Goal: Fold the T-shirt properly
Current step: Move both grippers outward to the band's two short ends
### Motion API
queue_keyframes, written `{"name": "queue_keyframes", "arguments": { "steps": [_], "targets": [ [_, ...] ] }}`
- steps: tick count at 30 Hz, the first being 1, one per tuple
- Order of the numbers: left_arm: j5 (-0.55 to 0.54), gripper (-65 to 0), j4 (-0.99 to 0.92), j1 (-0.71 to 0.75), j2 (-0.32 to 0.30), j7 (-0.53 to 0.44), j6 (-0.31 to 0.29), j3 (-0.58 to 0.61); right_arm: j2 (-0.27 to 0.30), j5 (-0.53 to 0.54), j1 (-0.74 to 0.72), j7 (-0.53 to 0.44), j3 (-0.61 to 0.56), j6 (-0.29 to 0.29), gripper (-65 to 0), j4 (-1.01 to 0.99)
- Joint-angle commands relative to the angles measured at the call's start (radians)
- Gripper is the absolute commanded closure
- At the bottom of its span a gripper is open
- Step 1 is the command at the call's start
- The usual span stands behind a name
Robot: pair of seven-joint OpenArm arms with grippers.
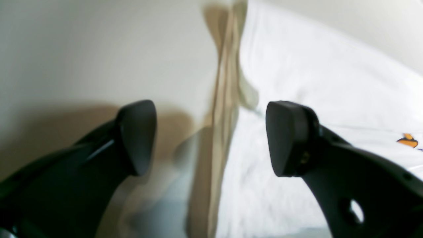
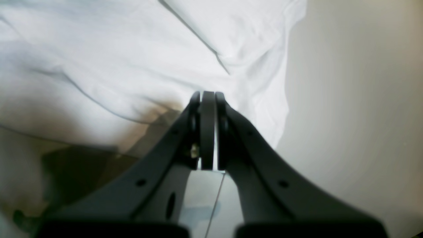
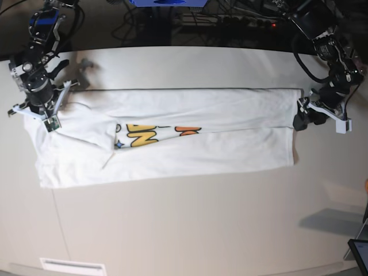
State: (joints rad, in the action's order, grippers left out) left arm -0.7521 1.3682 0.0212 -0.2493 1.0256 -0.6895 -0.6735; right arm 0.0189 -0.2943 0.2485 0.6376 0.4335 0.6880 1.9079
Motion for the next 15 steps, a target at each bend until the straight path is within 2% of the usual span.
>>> {"name": "queue_keyframes", "arguments": {
  "steps": [1,11,15],
  "targets": [
    [-0.020,-49.9,0.009,-0.020,-0.020,-0.018,-0.009,0.008,0.008,0.004,-0.008,-0.019,0.001,-0.008,-1.6,0.014],
    [-0.016,-49.9,-0.011,-0.042,0.000,-0.021,-0.009,0.036,0.008,0.004,-0.004,-0.019,0.001,-0.008,-1.6,0.014],
    [-0.016,-49.9,-0.086,-0.060,-0.002,-0.026,-0.009,0.028,0.008,0.004,-0.004,-0.019,0.001,-0.008,-1.6,0.014]
  ]
}}
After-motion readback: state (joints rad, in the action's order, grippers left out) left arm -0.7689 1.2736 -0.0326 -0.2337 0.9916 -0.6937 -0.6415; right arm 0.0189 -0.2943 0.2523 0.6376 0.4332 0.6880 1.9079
